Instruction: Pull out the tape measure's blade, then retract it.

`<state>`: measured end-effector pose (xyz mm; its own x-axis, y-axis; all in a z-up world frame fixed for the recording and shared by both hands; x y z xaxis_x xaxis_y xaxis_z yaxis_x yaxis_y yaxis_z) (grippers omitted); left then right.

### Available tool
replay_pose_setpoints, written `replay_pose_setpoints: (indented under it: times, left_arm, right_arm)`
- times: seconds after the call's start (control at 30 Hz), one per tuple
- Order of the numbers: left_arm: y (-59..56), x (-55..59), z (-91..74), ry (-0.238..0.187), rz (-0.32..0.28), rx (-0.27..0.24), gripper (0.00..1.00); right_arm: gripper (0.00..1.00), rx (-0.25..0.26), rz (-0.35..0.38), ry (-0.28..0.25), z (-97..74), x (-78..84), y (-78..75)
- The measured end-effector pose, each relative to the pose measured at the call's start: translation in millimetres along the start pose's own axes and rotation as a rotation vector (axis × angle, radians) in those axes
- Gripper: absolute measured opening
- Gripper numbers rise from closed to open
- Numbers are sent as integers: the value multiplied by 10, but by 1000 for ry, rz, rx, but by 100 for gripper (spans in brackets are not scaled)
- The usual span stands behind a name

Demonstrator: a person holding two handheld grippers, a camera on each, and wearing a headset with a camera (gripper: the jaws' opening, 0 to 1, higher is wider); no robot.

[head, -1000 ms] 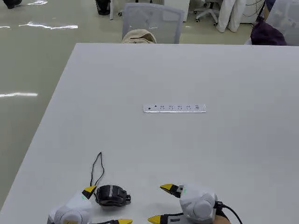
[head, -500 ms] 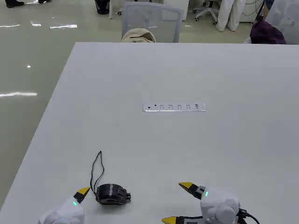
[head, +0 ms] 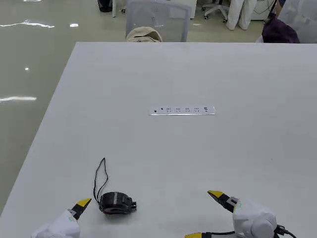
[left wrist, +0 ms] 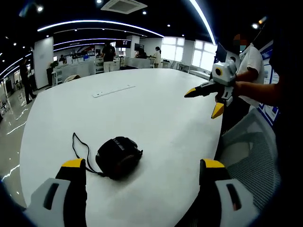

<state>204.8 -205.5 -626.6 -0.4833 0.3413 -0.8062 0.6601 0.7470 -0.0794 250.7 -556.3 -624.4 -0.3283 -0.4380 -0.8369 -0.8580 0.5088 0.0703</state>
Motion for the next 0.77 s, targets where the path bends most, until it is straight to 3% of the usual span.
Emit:
replay_pose_setpoints:
  times: [0.37, 0.53, 0.77]
  left_arm:
    - [67, 18, -34, -13, -19, -17, 99]
    - [80, 7, -14, 0, -7, -22, 99]
    - [109, -10, -24, -14, -13, -23, 99]
  right_arm:
    - [96, -16, -5, 21, -79, 57, -5]
    - [98, -10, -6, 13, -105, 47, -15]
    - [97, 1, -16, 14, -119, 46, -29]
Point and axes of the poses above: the centre of the closed fingertips' face, and the gripper's own axes: z roughly forward along the fingers, y roughly to its left, x roughly out of its underside, the point moved 10 cm from there along -z, roughly backward along the fingers, and after that the axes turned 2 degrees about y, right-handed, at the moved point
